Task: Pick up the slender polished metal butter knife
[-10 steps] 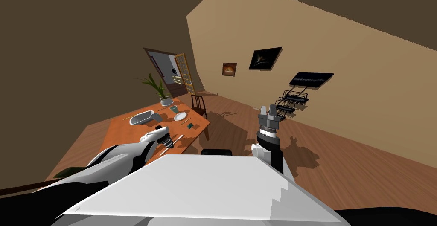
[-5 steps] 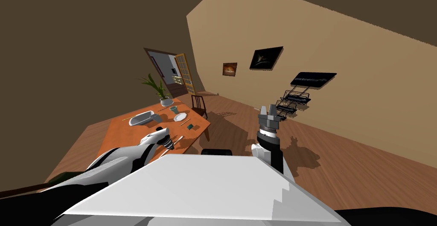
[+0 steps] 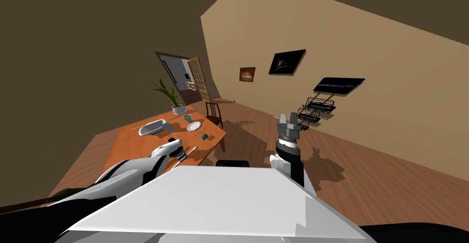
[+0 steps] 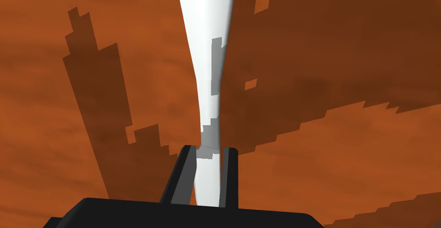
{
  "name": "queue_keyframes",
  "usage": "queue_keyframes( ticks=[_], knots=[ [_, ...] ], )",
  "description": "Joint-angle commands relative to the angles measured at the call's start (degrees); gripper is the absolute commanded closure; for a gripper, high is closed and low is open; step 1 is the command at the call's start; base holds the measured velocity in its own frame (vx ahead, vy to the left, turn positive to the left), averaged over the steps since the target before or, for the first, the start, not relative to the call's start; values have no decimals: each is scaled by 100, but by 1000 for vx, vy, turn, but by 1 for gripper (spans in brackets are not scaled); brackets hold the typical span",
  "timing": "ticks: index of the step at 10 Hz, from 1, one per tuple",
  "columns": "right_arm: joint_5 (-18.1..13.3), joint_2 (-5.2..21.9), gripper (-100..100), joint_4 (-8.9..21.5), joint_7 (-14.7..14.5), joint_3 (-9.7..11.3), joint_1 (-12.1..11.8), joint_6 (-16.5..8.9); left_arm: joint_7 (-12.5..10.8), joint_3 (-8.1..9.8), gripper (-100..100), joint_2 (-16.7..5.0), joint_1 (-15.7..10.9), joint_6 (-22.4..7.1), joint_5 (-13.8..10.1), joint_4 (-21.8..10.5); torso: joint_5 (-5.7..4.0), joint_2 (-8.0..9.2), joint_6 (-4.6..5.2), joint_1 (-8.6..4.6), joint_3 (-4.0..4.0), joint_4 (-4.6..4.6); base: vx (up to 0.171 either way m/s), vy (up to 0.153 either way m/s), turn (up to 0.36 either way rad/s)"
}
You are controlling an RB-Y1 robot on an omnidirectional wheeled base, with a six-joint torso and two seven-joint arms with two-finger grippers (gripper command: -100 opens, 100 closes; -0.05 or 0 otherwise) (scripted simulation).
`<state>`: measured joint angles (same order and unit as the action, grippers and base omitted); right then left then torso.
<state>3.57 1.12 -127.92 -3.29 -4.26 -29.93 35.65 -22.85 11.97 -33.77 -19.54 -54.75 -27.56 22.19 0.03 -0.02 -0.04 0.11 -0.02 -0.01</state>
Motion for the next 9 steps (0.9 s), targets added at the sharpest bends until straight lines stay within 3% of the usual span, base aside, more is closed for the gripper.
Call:
queue_keyframes(
  ticks=[1, 3, 4, 5, 8, 9],
  knots=[
    [0, 0, 0, 0, 0, 0, 0, 0, 0, 0, 100, 0, 0, 0, 0, 0, 0, 0, 0, 0, 0, 0, 0, 0, 0],
    [0, 0, 0, 0, 0, 0, 0, 0, -2, 1, 100, -5, -2, 5, 0, 3, 4, -3, 0, 6, -3, -3, 0, 0, 0],
    [0, 0, 0, 0, 0, 0, 0, 0, -3, 2, 0, -5, -2, 6, 0, 3, 5, -3, 1, 7, -3, -3, 0, 0, 0],
    [0, 0, 0, 0, 0, 0, 0, 0, 1, -13, 100, -135, -105, -154, -42, 11, 5, -4, 1, 8, -3, -3, -38, -35, -48],
    [0, 0, 0, 0, 0, 0, 0, 0, -44, -13, 100, -119, -46, -200, -34, 130, 3, 9, 0, -2, 3, -2, -29, -21, -7],
    [0, 0, 0, 0, 0, 0, 0, 0, -40, -13, 0, -120, -46, -200, -34, 126, 5, 3, 1, 4, 0, -3, 0, 0, 0]
  ],
)
